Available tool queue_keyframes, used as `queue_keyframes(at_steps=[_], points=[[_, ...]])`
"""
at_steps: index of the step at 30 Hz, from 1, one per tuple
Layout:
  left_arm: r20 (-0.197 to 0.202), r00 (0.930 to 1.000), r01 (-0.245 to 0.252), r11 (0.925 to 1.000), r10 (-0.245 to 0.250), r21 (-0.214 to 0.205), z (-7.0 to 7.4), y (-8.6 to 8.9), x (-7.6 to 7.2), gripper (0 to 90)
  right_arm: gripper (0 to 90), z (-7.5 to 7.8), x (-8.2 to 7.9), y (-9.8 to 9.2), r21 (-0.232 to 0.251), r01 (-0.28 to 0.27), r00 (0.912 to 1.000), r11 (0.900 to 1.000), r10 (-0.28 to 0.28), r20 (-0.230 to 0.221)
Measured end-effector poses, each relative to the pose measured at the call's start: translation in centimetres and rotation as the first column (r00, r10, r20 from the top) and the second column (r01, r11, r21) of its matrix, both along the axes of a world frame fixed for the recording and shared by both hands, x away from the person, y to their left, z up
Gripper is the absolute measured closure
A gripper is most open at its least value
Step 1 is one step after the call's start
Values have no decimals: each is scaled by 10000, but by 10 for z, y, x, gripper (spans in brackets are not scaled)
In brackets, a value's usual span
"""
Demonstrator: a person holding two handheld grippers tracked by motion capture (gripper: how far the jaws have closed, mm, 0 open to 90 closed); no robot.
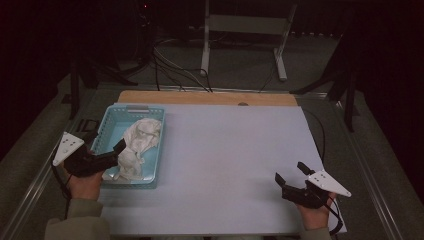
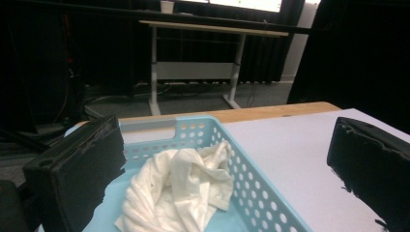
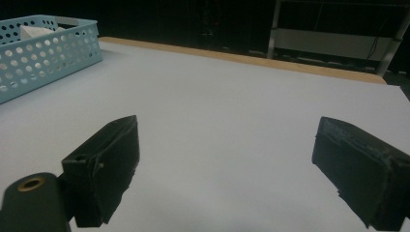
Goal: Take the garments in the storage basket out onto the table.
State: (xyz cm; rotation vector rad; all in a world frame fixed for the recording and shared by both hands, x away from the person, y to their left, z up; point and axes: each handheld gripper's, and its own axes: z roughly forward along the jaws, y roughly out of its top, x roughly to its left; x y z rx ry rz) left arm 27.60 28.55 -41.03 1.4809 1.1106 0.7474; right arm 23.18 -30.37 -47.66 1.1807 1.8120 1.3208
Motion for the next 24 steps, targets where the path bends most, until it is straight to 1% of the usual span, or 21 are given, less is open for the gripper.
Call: queue_keyframes(at_steps=[2,5,6,8,9,11,13,14,15,17,23,24], points=[[-71,10000,-17,10000,17,-37,-1,1,5,0,98,0,0,0,1,-29,10000,10000,29,4],[-186,9998,-89,10000,90,41,-2,2,12,0,98,0,0,1,-24,-38,10000,10000,38,-3],[-186,9998,-89,10000,90,41,-2,2,12,0,98,0,0,1,-24,-38,10000,10000,38,-3],[-322,9994,-120,9999,123,103,-3,3,18,0,98,0,0,0,-6,-34,10000,10000,34,-3],[-322,9994,-120,9999,123,103,-3,3,18,0,98,0,0,0,-6,-34,10000,10000,34,-3],[-458,9989,-125,9999,123,-46,-2,3,24,0,98,0,0,0,-4,-23,10000,10000,23,6],[-480,9988,-130,9999,127,-53,-2,4,26,0,98,0,0,0,-1,-21,10000,10000,21,3],[-556,9983,-164,9999,162,-38,-1,4,30,0,98,0,0,0,-12,-27,10000,10000,27,3],[-556,9983,-164,9999,162,-38,-1,4,30,0,97,0,0,0,-24,-24,10000,10000,24,1],[-645,9977,-204,9998,205,12,1,4,36,0,98,0,0,0,-23,-20,10000,10000,20,-7],[-797,9965,-263,9996,256,-81,1,5,44,0,98,0,0,0,-27,-22,10000,10000,22,1],[-880,9957,-286,9995,275,-109,0,6,47,0,98,0,0,0,-29,-21,10000,10000,21,5]])
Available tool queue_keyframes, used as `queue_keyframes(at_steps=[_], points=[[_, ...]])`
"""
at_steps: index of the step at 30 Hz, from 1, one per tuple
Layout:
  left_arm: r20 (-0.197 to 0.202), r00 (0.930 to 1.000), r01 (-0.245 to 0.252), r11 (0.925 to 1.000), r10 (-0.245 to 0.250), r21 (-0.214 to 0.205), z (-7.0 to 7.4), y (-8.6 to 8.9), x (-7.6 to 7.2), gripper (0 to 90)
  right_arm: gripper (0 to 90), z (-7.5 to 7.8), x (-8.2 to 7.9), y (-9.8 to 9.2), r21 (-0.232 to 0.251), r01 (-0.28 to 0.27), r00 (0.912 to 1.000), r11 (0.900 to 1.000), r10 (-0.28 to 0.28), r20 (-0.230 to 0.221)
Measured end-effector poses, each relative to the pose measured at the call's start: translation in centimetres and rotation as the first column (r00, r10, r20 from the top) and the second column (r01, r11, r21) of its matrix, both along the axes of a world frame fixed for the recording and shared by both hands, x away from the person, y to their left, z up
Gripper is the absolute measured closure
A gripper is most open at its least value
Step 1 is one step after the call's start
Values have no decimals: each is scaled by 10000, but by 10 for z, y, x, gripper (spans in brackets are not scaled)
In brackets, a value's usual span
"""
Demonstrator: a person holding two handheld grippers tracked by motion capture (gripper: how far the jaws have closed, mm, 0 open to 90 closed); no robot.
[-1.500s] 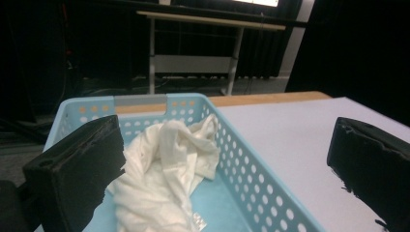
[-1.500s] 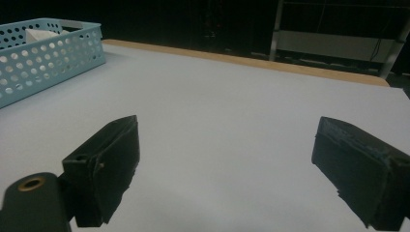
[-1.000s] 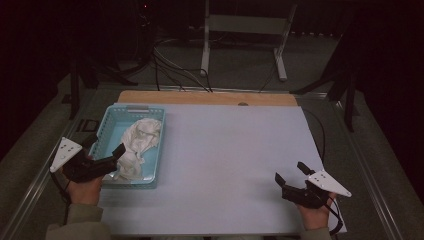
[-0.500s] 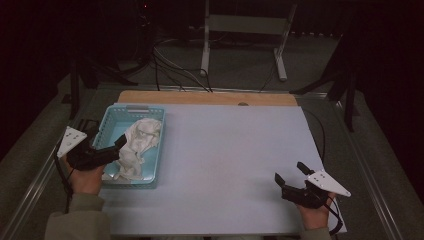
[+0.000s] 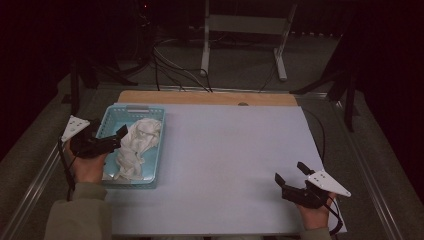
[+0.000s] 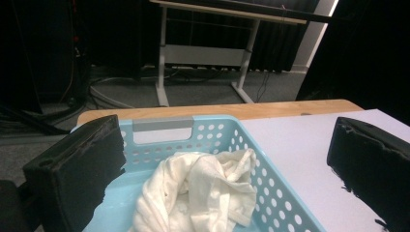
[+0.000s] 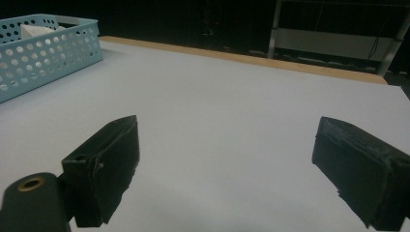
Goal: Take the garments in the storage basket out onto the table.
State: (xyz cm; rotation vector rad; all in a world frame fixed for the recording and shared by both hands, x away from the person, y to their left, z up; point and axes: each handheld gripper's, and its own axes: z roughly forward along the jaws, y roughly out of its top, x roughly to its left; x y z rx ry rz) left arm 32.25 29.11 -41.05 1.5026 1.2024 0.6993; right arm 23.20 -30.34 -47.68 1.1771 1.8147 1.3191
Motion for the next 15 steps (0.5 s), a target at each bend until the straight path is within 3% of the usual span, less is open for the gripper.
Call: queue_keyframes(at_steps=[15], points=[[-518,9986,88,9998,-79,162,-2,2,16,0,98,0,0,0,-15,-14,10000,10000,14,-15]])
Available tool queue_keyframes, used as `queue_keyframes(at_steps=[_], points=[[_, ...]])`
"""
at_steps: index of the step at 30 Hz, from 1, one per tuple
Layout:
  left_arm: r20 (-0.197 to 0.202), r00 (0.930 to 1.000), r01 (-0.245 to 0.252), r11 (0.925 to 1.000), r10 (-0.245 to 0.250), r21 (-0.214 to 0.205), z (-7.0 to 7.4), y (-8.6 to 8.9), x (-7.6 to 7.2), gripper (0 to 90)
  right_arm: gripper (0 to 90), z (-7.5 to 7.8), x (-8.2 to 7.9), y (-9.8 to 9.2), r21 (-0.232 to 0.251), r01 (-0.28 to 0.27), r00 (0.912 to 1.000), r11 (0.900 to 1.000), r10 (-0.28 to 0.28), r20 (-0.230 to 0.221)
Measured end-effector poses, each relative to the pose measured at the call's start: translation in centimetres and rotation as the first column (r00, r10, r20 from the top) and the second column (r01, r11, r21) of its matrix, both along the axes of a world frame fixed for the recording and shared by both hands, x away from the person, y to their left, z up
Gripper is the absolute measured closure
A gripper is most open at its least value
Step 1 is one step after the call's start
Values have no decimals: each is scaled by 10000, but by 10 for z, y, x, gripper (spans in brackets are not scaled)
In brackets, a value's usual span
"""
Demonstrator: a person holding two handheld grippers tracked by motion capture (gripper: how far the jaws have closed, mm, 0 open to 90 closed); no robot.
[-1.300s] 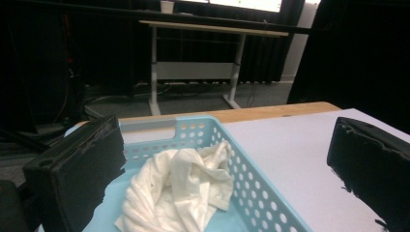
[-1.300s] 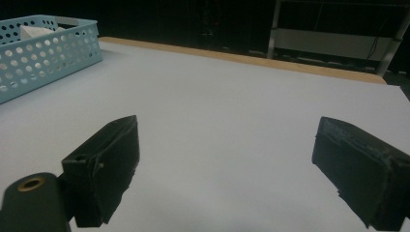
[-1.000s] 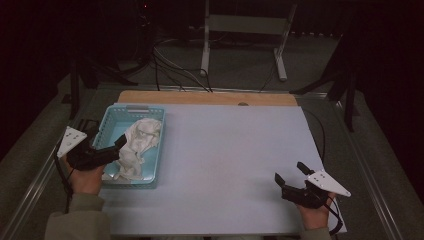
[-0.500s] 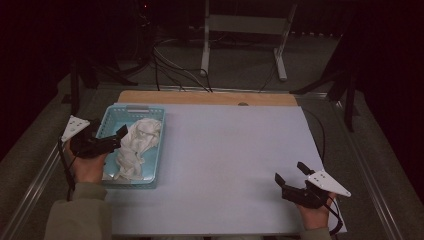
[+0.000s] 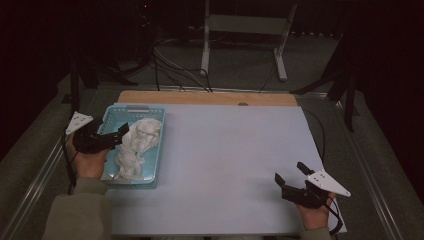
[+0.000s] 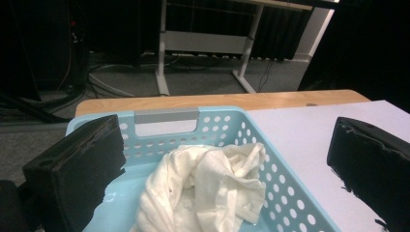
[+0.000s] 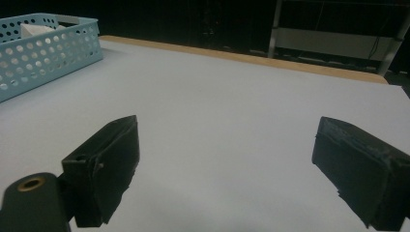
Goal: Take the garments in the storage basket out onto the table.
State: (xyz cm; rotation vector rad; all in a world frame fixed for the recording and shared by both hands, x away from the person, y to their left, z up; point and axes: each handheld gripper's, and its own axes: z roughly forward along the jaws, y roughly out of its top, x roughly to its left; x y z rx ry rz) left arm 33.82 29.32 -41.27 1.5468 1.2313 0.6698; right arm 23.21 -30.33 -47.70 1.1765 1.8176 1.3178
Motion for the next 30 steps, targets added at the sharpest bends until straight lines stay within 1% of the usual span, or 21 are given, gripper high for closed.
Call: queue_keyframes(at_steps=[3,9,15,19,24,26,30], points=[[-37,10000,80,10000,-80,26,2,0,5,0,98,0,0,0,-3,9,10000,10000,-9,-7],[-267,9995,170,9995,-164,250,4,3,15,0,98,0,0,0,10,10,10000,10000,-10,-5],[-410,9992,26,9999,-21,112,2,6,23,0,98,0,0,0,13,11,10000,10000,-11,-11],[-549,9985,54,9998,-42,217,-1,6,26,0,98,0,0,0,8,5,10000,10000,-5,-3],[-834,9965,115,9997,-98,207,-8,5,33,0,98,0,0,0,-8,-16,10000,10000,16,-11],[-1038,9946,68,9996,-40,268,-10,4,35,0,98,0,0,0,-18,-20,10000,10000,20,-12],[-1554,9878,-2,9995,49,304,-14,2,40,0,97,0,0,0,-16,-32,10000,10000,32,-11]])
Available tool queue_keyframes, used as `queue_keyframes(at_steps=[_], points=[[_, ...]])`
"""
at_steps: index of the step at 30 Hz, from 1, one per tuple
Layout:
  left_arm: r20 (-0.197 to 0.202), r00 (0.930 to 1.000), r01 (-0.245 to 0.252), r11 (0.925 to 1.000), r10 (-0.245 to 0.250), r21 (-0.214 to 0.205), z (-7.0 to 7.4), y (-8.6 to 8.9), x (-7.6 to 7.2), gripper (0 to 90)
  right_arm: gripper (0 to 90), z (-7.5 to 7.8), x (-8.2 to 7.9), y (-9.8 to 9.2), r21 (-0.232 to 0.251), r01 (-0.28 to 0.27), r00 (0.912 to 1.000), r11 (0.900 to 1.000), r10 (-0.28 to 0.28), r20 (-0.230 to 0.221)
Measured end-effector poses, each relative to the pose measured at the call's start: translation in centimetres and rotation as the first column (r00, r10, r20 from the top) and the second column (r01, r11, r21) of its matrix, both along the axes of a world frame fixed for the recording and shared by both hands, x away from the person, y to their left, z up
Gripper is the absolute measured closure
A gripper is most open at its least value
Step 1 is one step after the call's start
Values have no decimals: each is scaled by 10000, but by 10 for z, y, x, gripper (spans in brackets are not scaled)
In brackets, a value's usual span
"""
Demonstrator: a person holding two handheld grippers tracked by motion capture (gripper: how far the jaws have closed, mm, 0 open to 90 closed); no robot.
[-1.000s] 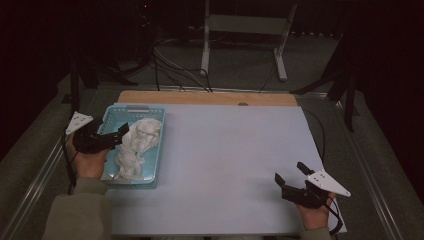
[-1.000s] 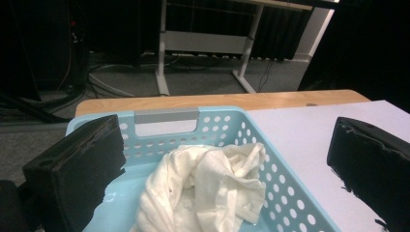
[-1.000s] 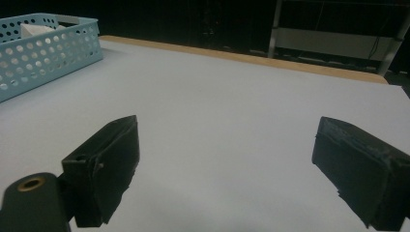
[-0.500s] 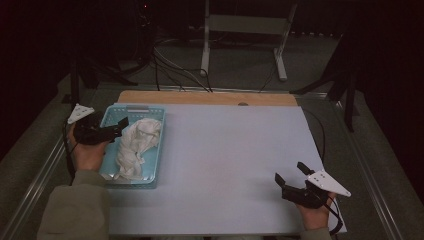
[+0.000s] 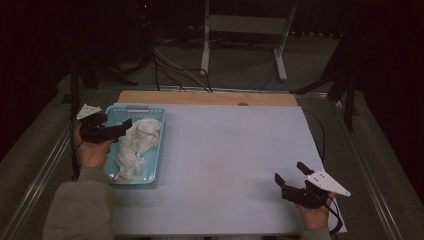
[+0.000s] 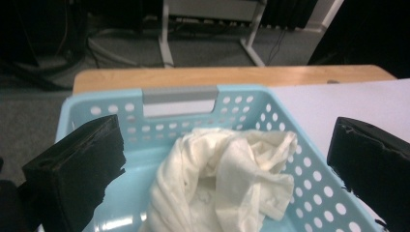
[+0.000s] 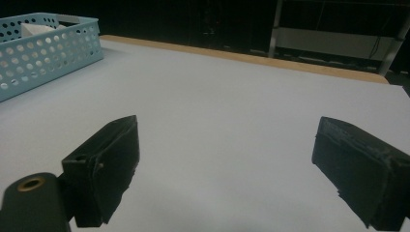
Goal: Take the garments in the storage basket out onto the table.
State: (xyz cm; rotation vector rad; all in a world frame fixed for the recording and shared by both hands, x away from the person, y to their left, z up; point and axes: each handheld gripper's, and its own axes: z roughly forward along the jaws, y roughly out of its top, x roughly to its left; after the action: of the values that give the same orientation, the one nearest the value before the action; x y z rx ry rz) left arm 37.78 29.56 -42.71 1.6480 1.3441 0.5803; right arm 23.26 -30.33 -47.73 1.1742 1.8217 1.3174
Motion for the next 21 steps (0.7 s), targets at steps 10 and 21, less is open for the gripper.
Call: queue_keyframes(at_steps=[10,21], points=[[-550,9985,19,9989,7,474,-15,-9,9,0,98,0,0,0,-20,-17,10000,10000,17,-9],[-1075,9940,-156,9982,219,587,-30,-9,15,0,97,0,0,0,-25,-6,10000,10000,6,8]])
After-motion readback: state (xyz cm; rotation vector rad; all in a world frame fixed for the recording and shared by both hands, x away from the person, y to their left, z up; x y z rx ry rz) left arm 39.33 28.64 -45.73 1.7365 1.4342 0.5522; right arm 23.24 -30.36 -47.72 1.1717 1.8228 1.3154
